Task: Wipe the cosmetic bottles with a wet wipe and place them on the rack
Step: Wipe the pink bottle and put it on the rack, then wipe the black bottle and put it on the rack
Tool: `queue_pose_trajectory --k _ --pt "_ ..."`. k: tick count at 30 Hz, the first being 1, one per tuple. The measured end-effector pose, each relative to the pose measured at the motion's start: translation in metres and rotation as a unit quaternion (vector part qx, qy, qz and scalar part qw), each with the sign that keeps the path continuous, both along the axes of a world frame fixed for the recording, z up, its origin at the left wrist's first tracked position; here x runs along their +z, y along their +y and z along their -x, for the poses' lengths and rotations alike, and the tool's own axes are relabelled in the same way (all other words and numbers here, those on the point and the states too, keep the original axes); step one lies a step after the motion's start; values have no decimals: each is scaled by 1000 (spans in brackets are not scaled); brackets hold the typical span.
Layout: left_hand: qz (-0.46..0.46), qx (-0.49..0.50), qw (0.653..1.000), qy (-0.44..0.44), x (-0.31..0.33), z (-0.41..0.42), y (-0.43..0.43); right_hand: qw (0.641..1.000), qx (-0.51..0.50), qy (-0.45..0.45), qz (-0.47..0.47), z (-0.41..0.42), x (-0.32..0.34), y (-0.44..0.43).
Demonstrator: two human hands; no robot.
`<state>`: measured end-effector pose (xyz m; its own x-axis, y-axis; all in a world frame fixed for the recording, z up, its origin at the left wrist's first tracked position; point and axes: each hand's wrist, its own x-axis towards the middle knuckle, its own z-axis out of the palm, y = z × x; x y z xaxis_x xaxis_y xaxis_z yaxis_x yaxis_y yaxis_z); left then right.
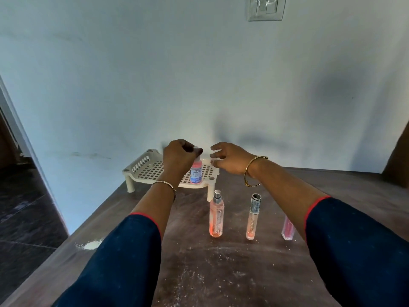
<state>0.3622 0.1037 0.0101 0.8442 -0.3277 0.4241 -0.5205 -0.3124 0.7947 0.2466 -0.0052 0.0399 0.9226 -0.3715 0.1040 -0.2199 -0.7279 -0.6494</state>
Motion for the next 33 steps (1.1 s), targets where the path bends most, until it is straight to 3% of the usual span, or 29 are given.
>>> queue_pose_trajectory --k 8,13,19,24,33 --pt "-24 -23 999 18 4 3 8 1000 8 -22 16 5 3 7" --pt "-40 -9 999 -21 21 28 27 998 1 -61 27 28 22 23" --pt "-6 -42 997 -61 50 91 51 988 -22 -135 77 89 40 49" --pt "-28 -108 990 -90 54 162 59 987 -36 -140 69 152 40 66" --pt "-42 -188 981 -27 48 253 59 991 -75 -107 34 267 17 60"
